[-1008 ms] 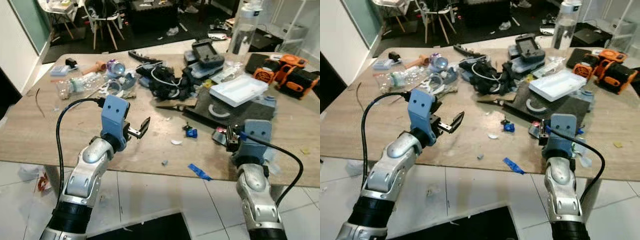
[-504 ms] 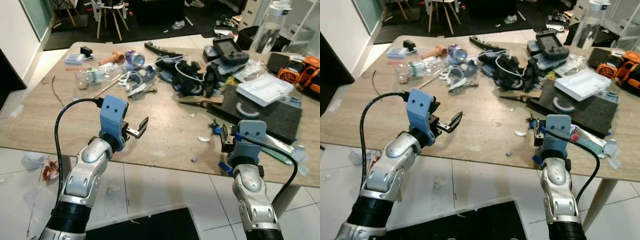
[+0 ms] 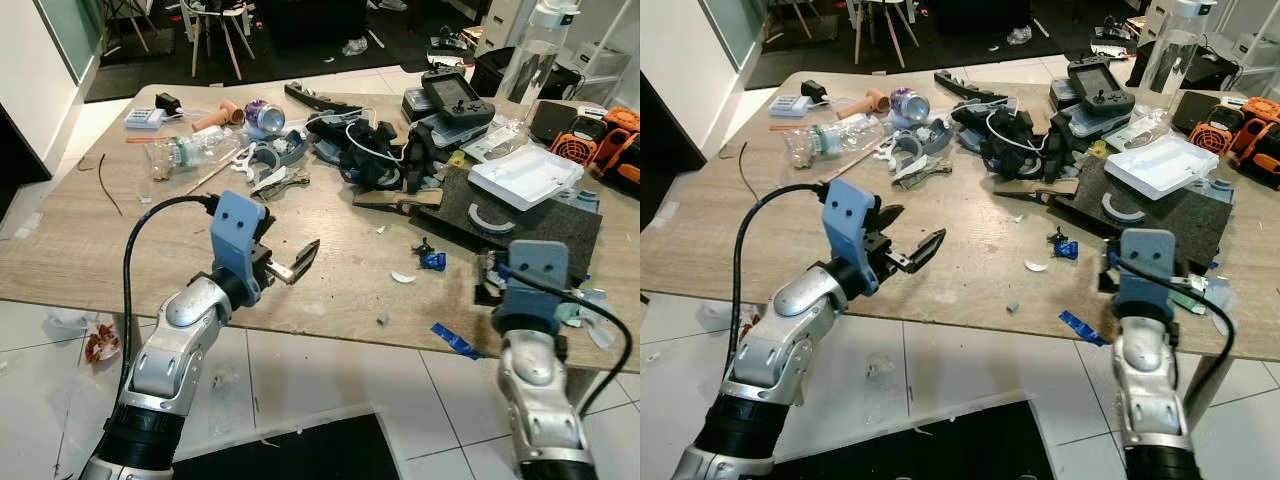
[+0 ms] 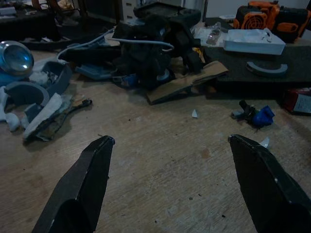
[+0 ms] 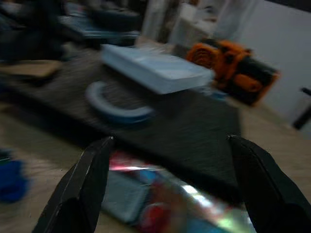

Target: Picking trash to rubbish bin

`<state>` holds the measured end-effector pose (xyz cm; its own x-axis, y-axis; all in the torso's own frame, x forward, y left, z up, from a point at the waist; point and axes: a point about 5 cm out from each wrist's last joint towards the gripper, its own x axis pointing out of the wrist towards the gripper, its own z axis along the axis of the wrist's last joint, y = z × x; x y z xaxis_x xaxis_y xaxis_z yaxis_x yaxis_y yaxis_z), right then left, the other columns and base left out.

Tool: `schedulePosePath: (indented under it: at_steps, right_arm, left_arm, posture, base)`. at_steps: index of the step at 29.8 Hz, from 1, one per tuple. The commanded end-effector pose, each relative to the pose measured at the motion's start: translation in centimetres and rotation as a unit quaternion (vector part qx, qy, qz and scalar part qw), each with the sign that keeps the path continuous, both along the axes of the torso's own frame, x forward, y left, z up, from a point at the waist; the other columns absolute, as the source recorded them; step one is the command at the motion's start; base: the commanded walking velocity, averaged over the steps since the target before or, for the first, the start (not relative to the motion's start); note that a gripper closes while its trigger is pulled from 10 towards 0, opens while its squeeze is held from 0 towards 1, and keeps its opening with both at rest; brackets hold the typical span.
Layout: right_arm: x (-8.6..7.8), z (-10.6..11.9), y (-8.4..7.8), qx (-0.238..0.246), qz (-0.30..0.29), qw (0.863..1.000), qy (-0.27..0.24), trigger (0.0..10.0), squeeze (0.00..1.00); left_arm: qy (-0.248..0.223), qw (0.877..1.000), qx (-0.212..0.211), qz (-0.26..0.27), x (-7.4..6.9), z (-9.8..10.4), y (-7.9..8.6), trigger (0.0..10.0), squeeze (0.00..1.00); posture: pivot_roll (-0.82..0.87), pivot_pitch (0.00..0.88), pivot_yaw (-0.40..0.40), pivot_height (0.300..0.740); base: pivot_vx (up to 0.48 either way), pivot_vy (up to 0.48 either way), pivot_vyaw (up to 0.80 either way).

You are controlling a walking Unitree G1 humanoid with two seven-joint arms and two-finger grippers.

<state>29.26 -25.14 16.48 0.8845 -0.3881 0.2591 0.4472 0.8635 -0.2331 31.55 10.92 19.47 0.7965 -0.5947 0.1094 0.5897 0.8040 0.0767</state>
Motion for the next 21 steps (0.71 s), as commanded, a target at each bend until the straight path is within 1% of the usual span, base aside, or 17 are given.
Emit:
schedulePosePath:
  at_steps: [1, 3, 5, 7, 9, 10, 11, 12, 18, 19, 20, 21]
  right_arm:
    - [-0.1, -0.7, -0.4, 0.025, 0.007, 1.000, 0.011, 10.0, 1.00]
    - [-0.1, -0.8, -0.4, 0.032, 0.012, 0.999, 0.011, 10.0, 1.00]
    - [0.0, -1.3, -0.7, 0.057, 0.024, 0.998, 0.015, 10.0, 1.00]
    - [0.2, -1.2, -0.8, 0.059, 0.035, 0.998, 0.012, 10.0, 1.00]
    - [0.7, -0.6, 0.2, 0.080, 0.108, 0.991, -0.010, 10.0, 1.00]
    - [0.7, -0.6, 0.2, 0.080, 0.108, 0.991, -0.010, 10.0, 1.00]
    - [0.9, -0.2, 0.7, 0.084, 0.138, 0.987, -0.020, 10.0, 0.19]
    - [1.0, 0.1, 1.0, 0.087, 0.157, 0.983, -0.028, 10.0, 0.00]
    - [1.2, 0.1, 1.3, 0.080, 0.174, 0.981, -0.022, 10.0, 0.00]
    - [1.6, -0.6, 1.7, 0.081, 0.186, 0.979, 0.005, 10.0, 0.00]
    - [1.6, -0.6, 1.7, 0.081, 0.186, 0.979, 0.005, 10.0, 0.00]
    - [2.0, -1.6, 2.0, 0.083, 0.203, 0.975, 0.041, 10.0, 0.00]
  left_arm:
    - [-0.007, 1.000, 0.012, -0.011, -0.2, 0.1, 0.0, 10.0, 0.00]
    - [-0.007, 1.000, 0.012, -0.012, -0.2, 0.1, 0.0, 10.0, 0.00]
    - [-0.009, 1.000, 0.013, -0.011, -0.1, 0.1, -0.1, 10.0, 0.00]
    - [-0.012, 1.000, 0.011, -0.008, -0.1, 0.3, 0.0, 10.0, 0.00]
    - [-0.017, 1.000, 0.008, -0.003, 0.1, 0.4, 0.1, 10.0, 0.00]
    - [-0.017, 1.000, 0.008, -0.003, 0.1, 0.4, 0.1, 10.0, 0.00]
    - [-0.018, 1.000, 0.008, -0.002, 0.1, 0.5, 0.1, 10.0, 0.00]
    - [-0.018, 1.000, 0.007, -0.002, 0.2, 0.5, 0.1, 10.0, 0.00]
    - [-0.019, 1.000, 0.008, -0.001, 0.2, 0.6, 0.1, 10.0, 0.00]
    - [-0.020, 1.000, 0.010, -0.001, 0.2, 0.6, 0.1, 10.0, 0.00]
    - [-0.020, 1.000, 0.010, -0.001, 0.2, 0.6, 0.1, 10.0, 0.00]
    - [-0.021, 1.000, 0.012, -0.001, 0.2, 0.6, 0.0, 10.0, 0.00]
  posture:
    - [-0.02, 0.148, 0.083, 0.740]
    - [-0.02, 0.148, 0.083, 0.740]
    - [-0.02, 0.151, 0.086, 0.740]
    - [-0.02, 0.151, 0.086, 0.740]
    - [-0.02, 0.151, 0.086, 0.740]
    - [-0.02, 0.151, 0.086, 0.740]
    - [-0.02, 0.153, 0.091, 0.740]
    - [-0.02, 0.153, 0.091, 0.740]
    - [-0.02, 0.154, 0.090, 0.740]
    - [-0.02, 0.155, 0.092, 0.740]
    - [-0.02, 0.155, 0.092, 0.740]
    - [-0.02, 0.155, 0.094, 0.740]
  base:
    - [0.000, 0.000, 0.00]
    - [0.000, 0.000, 0.00]
    - [0.000, 0.000, 0.00]
    - [0.000, 0.000, 0.00]
    - [0.000, 0.000, 0.00]
    - [0.000, 0.000, 0.00]
    - [0.000, 0.000, 0.00]
    - [0.000, 0.000, 0.00]
    - [0.000, 0.000, 0.00]
    - [0.000, 0.000, 0.00]
    - [0.000, 0.000, 0.00]
    - [0.000, 0.000, 0.00]
